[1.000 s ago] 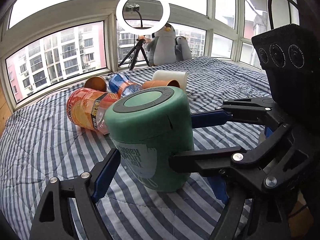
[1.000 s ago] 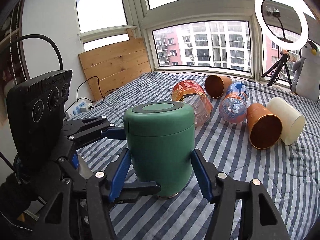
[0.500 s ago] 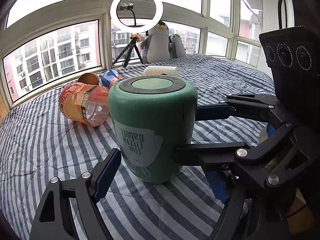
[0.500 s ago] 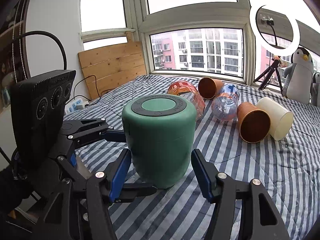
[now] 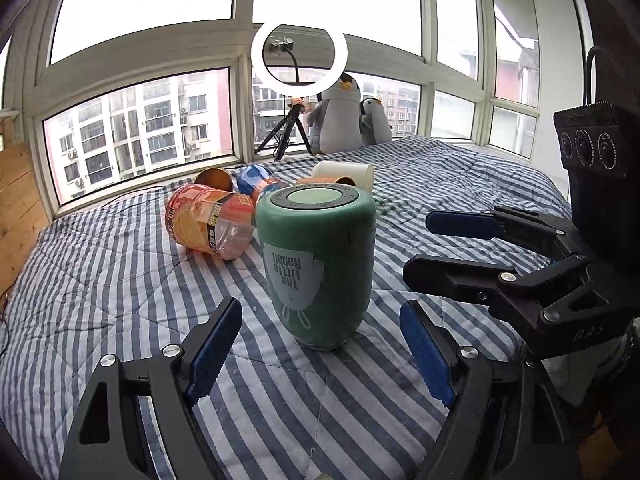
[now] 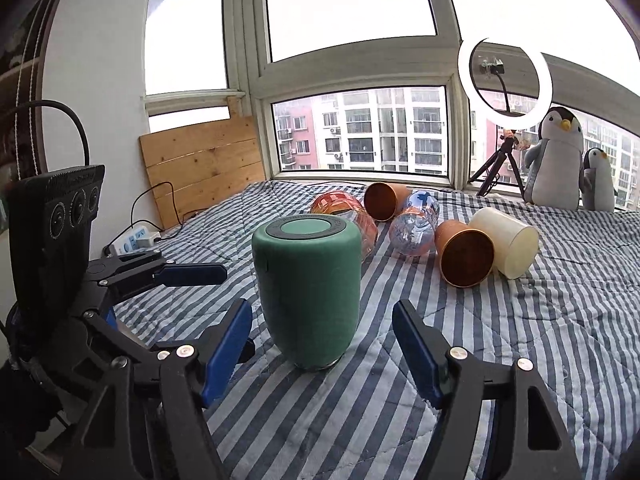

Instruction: Flip cup upside down

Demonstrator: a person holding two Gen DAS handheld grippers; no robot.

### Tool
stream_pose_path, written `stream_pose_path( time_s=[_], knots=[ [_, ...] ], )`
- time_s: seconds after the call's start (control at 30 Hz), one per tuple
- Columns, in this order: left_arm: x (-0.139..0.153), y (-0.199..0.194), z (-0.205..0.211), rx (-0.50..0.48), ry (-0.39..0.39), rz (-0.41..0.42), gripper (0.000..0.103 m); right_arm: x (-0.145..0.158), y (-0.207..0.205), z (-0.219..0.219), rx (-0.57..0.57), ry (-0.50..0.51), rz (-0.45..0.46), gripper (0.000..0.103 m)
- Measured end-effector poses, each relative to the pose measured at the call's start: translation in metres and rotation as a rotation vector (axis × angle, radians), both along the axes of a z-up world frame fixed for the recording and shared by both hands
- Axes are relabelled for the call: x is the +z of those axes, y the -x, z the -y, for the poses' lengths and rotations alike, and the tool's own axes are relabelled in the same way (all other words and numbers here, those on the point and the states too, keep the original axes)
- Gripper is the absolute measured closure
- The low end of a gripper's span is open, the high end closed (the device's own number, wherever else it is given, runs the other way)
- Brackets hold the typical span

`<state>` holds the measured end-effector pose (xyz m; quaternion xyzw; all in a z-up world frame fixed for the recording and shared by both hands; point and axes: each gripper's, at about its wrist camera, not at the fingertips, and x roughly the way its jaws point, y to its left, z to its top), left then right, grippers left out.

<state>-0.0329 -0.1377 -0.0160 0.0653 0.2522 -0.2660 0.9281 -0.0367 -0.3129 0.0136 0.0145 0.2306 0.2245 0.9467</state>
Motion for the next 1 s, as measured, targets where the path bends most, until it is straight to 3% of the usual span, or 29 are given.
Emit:
stream_pose_path(
  time_s=[0.23, 0.4, 0.6, 1.0],
  knots=[
    [0.013, 0.051, -0.028, 0.165, 0.054, 0.141, 0.01, 0.006, 0.043, 0.008, -0.193, 0.017, 0.113, 0.024],
    [0.006, 0.083, -0.039, 0.257, 0.049, 0.192, 0.007, 0.007, 0.073, 0.013, -0.301, 0.014, 0.17, 0.022],
    [-0.001, 0.114, -0.05, 0.342, 0.08, 0.236, 0.0, 0.004, 0.103, 0.013, -0.365, 0.037, 0.216, 0.019],
    [-0.011, 0.15, -0.064, 0.468, 0.091, 0.263, 0.0, -0.006, 0.141, 0.025, -0.491, 0.021, 0.256, 0.016]
  ],
)
